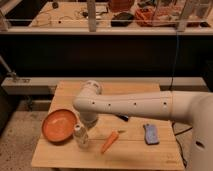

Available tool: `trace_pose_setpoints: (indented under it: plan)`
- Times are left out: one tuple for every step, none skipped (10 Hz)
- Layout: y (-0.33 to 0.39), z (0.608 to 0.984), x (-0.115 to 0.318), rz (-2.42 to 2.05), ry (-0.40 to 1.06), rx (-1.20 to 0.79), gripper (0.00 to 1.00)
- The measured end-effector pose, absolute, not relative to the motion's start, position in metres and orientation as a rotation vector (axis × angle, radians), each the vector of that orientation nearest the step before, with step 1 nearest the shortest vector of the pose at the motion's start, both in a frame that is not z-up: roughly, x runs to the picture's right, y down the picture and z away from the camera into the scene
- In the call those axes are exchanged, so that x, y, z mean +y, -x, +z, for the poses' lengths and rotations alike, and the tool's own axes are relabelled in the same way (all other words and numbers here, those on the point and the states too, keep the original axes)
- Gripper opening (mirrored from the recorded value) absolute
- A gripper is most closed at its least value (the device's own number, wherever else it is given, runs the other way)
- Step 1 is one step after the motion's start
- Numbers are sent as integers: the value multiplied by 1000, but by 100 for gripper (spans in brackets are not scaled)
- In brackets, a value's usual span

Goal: Knock the bottle over

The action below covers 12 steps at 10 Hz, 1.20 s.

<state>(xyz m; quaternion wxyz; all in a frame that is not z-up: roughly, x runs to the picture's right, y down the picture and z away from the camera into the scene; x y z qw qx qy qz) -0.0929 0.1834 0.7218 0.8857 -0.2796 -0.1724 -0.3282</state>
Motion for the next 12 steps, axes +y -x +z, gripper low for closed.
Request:
trace_pose_setpoints:
  plan:
    - [100, 722, 185, -690, 580, -361, 1]
    - [108, 723, 186, -697, 578, -366, 1]
    - [109, 724, 186, -700, 576, -366, 1]
    - [109, 724, 185, -704, 575, -368, 1]
    - [109, 725, 185, -704, 574, -370, 1]
    - [114, 725, 185, -709, 570, -374, 1]
    - [119, 726, 185, -713, 567, -376, 1]
    - [126, 726, 187, -714, 567, -381, 1]
    - [133, 725, 189, -719, 565, -386, 1]
    - [139, 724, 191, -724, 566, -392, 1]
    - [137, 725, 191, -724, 563, -389, 1]
    - [136, 724, 192, -726, 561, -390, 1]
